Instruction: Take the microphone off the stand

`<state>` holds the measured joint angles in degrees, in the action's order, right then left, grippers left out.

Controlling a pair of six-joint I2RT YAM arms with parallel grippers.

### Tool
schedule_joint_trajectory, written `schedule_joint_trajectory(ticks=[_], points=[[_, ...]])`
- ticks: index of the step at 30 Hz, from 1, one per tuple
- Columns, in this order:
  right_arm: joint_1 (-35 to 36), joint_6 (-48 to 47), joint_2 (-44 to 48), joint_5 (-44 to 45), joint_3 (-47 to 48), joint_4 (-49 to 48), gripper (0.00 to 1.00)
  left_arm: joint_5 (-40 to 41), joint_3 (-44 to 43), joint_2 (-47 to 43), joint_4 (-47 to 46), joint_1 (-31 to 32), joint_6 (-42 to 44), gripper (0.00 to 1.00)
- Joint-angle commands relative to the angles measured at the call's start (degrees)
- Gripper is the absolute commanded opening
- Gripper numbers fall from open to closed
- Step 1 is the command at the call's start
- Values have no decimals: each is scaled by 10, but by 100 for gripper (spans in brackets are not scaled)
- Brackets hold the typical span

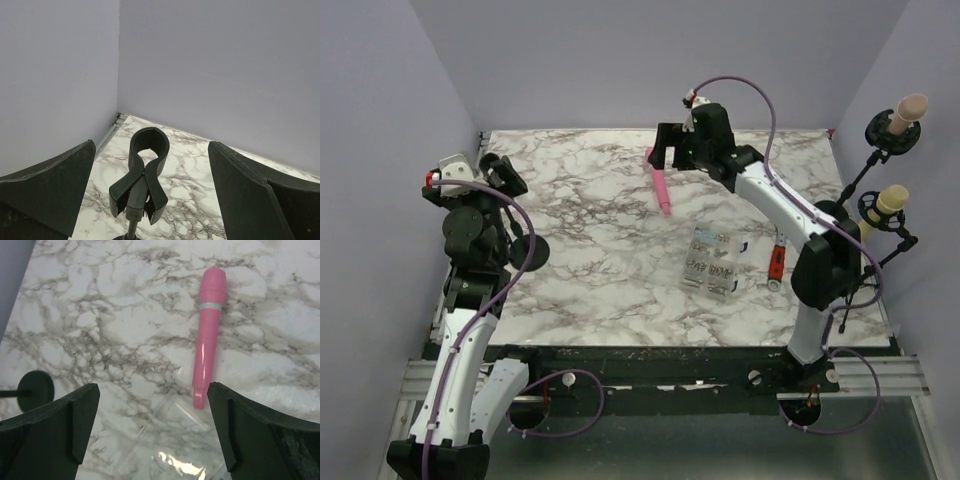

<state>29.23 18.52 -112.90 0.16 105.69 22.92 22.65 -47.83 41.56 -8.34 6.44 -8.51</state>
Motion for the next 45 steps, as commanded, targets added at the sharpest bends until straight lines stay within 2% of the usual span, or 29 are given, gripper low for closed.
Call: schedule_joint_trajectory(ticks=[1, 5, 9, 15, 16, 20, 23, 27, 30, 35, 45], points=[[-2, 57, 103, -115, -154, -85, 99, 36, -66, 33, 104, -2, -51, 99], [0, 81, 179, -177, -252, -118, 99, -26, -135, 61, 230, -33, -135, 99], [0, 93, 241, -202, -323, -147, 99, -154, -178, 67, 297, -106, -182, 99], [0, 106, 277, -260, -357, -161, 99, -226, -240, 84, 357, -166, -224, 97], [1, 106, 284, -264, -360, -161, 99, -252, -249, 88, 361, -171, -226, 94], [0, 105, 307, -267, -379, -172, 100, -348, -286, 119, 370, -173, -194, 64], [1, 99, 315, -264, -380, -168, 100, -381, -348, 179, 449, -172, -159, 50], [1, 98, 324, -262, -392, -178, 100, -354, -395, 226, 501, -168, -124, 38], [0, 98, 326, -267, -392, -175, 100, -287, -398, 235, 514, -147, -92, 38], [1, 92, 334, -264, -398, -175, 100, -155, -391, 251, 518, -75, -26, 43], [1, 78, 332, -245, -403, -172, 100, -85, -380, 256, 493, -40, 25, 42]])
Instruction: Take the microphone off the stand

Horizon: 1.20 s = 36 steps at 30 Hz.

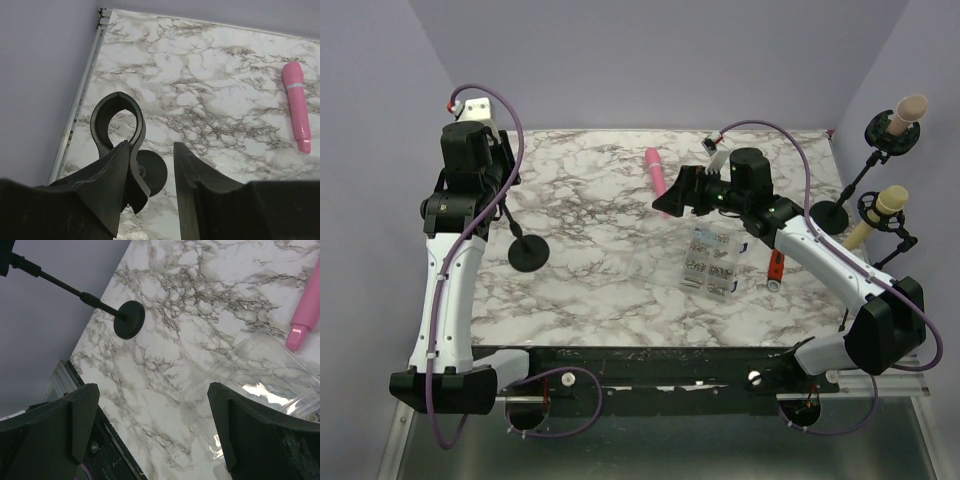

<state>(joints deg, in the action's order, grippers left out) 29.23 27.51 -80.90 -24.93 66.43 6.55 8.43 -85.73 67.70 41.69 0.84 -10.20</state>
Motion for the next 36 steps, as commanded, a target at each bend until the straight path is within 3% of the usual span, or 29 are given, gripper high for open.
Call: schedule_joint_trajectory(ticks=[1, 13, 20, 27, 36], points=[[1, -12, 10, 8, -11, -10, 100, 62, -5, -4, -7, 18, 47, 42], [1, -20, 2, 23, -19, -14, 100, 65, 5, 24, -19, 22, 65, 38], [2, -24, 2, 30, -18, -11, 100, 86, 96, 3, -43, 26, 48, 24], [2, -22, 0, 28, -22, -16, 100, 97, 215, -28, -89, 30, 40, 19], [3, -22, 2, 34, -24, -18, 100, 69, 262, 6, -110, 30, 4, 14]])
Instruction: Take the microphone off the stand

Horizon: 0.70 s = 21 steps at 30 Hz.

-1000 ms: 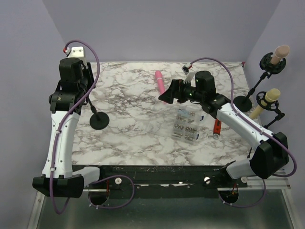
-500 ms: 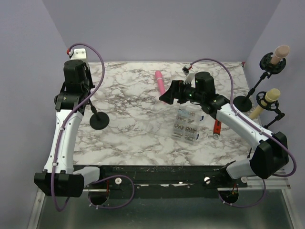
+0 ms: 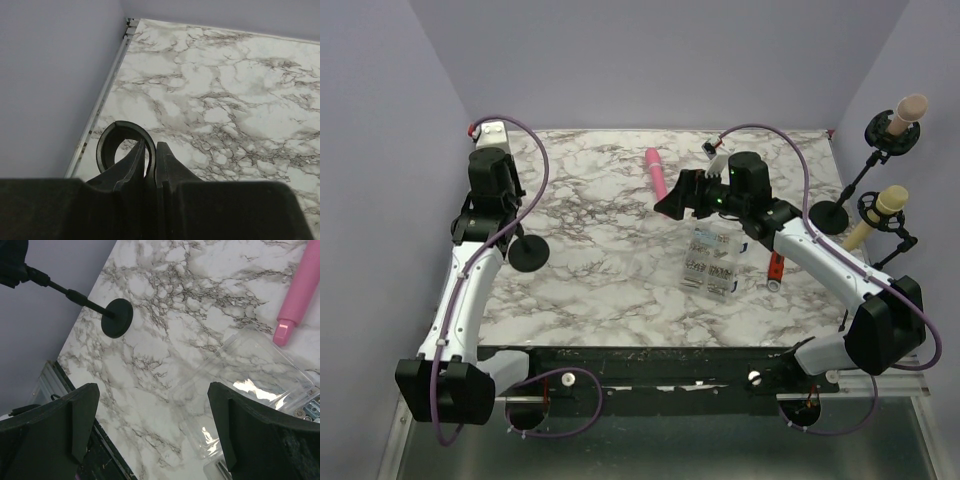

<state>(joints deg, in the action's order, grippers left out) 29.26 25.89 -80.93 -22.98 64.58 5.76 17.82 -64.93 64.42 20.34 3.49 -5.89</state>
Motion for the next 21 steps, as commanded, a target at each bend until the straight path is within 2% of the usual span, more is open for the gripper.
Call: schedule_joint_trajectory(ticks=[1, 11, 13, 16, 21], points=[[3, -7, 3, 16, -6, -10, 100, -27, 58, 40, 101, 4, -42, 14], [4, -10, -2, 19, -6, -8, 100, -2, 39, 48, 114, 4, -51, 17], [4, -11, -4, 23, -6, -7, 100, -4, 21, 44, 126, 4, -53, 26], [4, -14, -8, 25, -2, -1, 100, -20, -14, 37, 144, 4, -53, 49], [5, -16, -22, 28, 4, 10, 100, -55, -79, 12, 164, 4, -44, 81]])
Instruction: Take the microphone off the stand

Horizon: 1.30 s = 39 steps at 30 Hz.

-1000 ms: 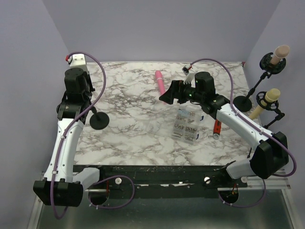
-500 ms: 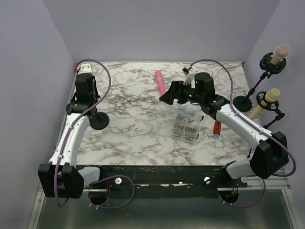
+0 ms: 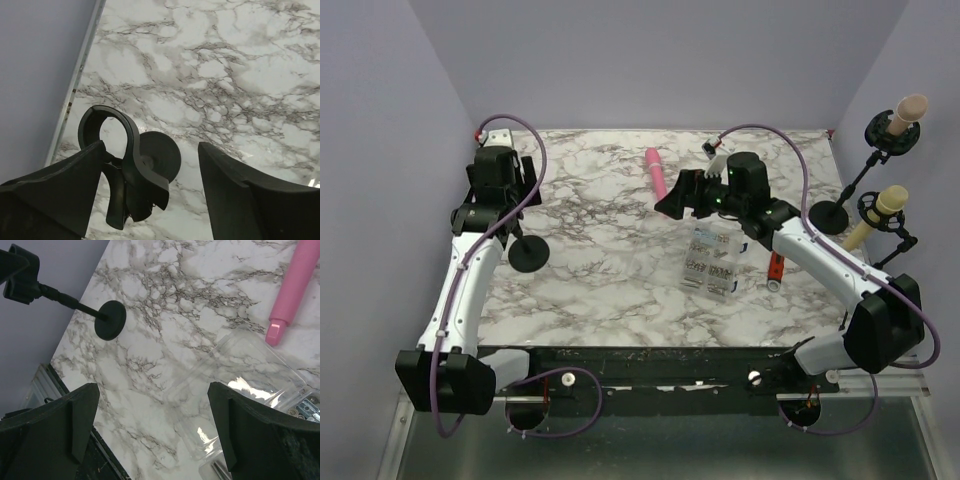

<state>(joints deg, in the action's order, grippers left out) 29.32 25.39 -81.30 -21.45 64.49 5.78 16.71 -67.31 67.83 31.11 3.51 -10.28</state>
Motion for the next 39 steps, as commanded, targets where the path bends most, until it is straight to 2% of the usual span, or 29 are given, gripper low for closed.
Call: schedule_joint_trajectory(ticks=[1, 4, 5, 12, 18, 25, 29, 36, 39], points=[[4, -10, -22, 13, 6, 11, 100, -55, -72, -30, 60, 4, 2, 86], [4, -8, -31, 8, 9, 16, 100, -112, -114, -50, 57, 4, -8, 98], [4, -7, -34, 6, 10, 18, 100, -141, -123, -61, 48, 4, -15, 99], [4, -7, -39, 12, 26, 57, 100, -334, -93, -117, -79, 4, -81, 99], [4, -30, -11, 84, 32, 118, 100, -411, -31, -125, -146, 6, -106, 99], [3, -52, 57, 230, 11, 154, 100, -421, 66, -162, -186, 28, -90, 99], [4, -68, 85, 312, 18, 163, 100, -444, 66, -171, -176, 52, -98, 99], [3, -122, 50, 525, 131, 206, 100, -452, 72, -201, -184, 91, -101, 99], [1, -148, 22, 666, 191, 213, 100, -442, 70, -208, -177, 112, -92, 99]])
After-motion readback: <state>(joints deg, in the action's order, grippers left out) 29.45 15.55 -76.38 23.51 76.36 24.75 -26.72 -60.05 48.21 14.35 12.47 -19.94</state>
